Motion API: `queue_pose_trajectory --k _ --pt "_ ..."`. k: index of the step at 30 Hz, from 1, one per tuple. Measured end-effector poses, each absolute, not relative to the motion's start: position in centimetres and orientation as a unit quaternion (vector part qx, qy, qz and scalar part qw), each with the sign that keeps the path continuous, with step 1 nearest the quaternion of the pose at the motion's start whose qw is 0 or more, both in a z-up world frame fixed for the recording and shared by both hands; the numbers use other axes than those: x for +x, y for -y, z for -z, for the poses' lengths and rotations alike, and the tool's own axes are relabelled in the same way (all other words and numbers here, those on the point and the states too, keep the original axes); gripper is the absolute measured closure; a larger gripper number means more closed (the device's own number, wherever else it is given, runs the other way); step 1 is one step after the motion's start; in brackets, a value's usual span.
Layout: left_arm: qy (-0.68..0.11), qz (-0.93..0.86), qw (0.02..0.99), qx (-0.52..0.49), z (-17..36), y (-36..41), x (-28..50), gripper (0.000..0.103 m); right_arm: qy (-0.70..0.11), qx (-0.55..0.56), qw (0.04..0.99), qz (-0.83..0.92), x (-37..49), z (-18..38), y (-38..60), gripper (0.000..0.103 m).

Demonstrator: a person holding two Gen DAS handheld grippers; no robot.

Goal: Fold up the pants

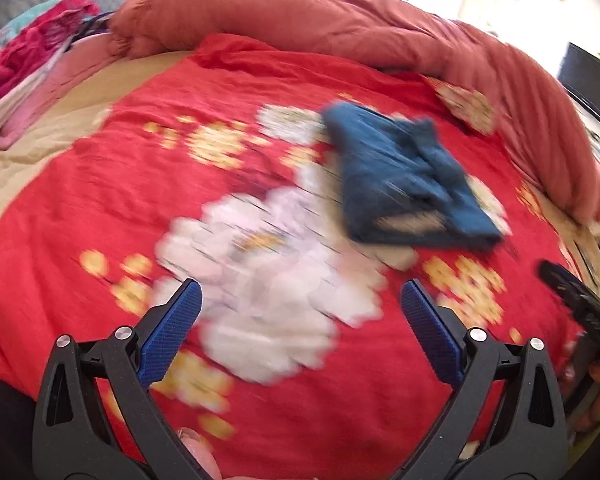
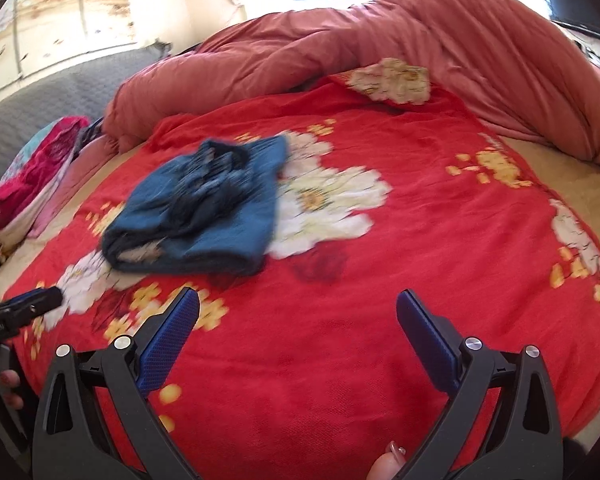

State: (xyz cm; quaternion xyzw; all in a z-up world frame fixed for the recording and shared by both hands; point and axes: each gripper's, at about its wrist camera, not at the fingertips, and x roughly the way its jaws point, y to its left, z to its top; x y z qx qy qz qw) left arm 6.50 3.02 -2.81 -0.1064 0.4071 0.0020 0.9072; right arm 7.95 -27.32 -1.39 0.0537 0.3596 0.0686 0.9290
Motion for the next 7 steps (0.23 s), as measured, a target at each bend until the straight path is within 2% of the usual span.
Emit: queue_pose_trajectory --k 4,7 --pt "-0.452 -0.082 0.88 -0.116 3.4 -10.2 11.4 0.009 -0.366 0.059 0.928 0.025 11.4 0.0 33.8 0.005" --pt "-0.454 -0.152 0.871 -0.11 3.7 -15.6 14.8 0.009 -0.389 0.076 0.914 0.083 14.4 0.3 39.1 0.005"
